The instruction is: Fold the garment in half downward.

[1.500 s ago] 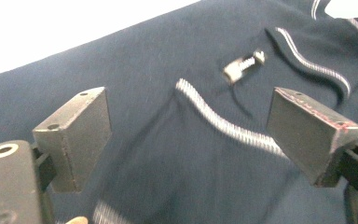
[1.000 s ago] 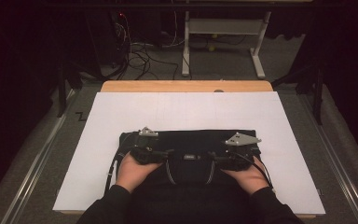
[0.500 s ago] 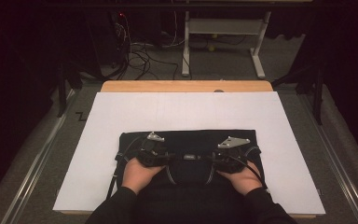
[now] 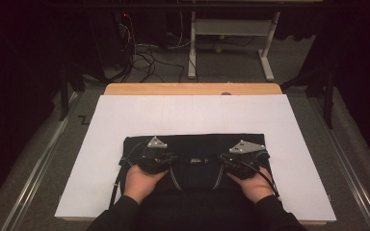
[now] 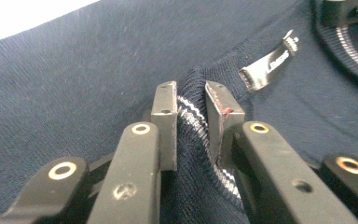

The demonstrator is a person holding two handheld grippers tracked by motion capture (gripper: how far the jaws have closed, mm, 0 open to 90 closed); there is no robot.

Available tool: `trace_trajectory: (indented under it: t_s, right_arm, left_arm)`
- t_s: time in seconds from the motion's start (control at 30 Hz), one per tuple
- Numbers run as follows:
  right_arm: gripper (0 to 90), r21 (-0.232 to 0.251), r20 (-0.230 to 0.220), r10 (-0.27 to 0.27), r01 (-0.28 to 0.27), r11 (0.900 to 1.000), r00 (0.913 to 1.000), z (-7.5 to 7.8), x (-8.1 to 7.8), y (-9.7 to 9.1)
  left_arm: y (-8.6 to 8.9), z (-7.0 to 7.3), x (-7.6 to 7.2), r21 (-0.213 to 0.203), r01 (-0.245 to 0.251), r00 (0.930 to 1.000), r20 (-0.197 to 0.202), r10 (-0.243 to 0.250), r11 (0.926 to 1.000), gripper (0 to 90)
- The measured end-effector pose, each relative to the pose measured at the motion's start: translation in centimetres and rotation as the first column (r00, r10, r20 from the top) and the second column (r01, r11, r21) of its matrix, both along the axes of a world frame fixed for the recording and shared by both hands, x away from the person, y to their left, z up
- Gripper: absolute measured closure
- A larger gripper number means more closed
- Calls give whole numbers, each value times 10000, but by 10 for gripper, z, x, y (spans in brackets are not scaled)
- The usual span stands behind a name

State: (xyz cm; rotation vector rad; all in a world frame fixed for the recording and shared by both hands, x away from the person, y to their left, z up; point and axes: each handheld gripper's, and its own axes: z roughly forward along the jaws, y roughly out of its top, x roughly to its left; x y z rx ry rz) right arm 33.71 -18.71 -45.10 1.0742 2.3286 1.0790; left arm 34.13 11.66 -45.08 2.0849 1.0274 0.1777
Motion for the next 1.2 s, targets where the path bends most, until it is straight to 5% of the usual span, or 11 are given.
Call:
trace_trajectory:
  t_s: [0.1,0.33,0.47,1.2]
  right_arm:
    - [809,209,265,214,-219,9995,9994,3,-8,-2]
    - [811,773,946,535,-609,9951,9941,6,-31,-7]
    - [813,756,1248,739,-838,9936,9894,5,-48,-11]
    - [812,1272,1951,1464,-1730,9767,9698,22,-105,-23]
  left_arm:
    - [6,2,-11,-170,-35,9985,541,45,9998,713]
    - [15,0,-37,-720,281,9948,996,-208,9970,713]
    - [16,4,-52,-371,527,9894,1372,-471,9979,713]
    - [21,21,-104,-946,1445,9752,1823,-1255,9850,708]
